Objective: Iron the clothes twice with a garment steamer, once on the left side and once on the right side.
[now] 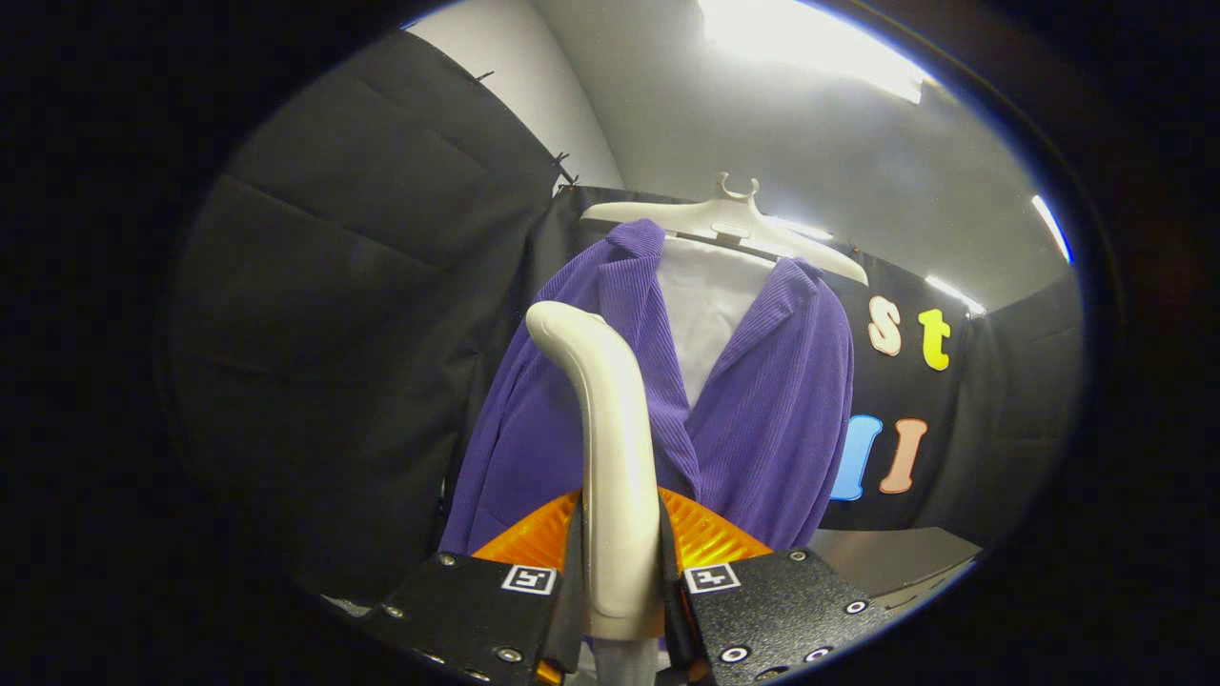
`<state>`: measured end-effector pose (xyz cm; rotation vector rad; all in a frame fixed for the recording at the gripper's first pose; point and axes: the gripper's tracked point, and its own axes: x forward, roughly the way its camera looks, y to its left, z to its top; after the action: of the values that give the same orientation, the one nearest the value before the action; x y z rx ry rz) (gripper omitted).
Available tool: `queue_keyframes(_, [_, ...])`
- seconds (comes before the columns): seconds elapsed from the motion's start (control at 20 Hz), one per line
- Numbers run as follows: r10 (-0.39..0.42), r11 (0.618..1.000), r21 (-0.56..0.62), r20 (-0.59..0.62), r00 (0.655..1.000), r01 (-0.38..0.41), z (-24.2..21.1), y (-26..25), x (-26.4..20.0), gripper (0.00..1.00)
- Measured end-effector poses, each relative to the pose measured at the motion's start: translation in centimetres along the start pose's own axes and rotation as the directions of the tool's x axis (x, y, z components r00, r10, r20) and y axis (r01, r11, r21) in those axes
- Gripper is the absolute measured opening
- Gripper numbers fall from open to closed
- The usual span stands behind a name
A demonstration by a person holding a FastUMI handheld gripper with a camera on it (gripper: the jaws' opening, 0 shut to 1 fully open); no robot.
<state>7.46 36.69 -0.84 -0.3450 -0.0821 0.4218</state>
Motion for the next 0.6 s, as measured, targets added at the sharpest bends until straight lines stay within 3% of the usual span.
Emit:
queue_keyframes(0.25, [0.0,0.999,-0.053,-0.035,0.999,-0.002,-2.9,0.9,-1.2,0.34])
queue_keyframes(0.6, [0.051,0.995,-0.076,-0.181,0.982,-0.066,-10.4,3.3,-2.9,0.35])
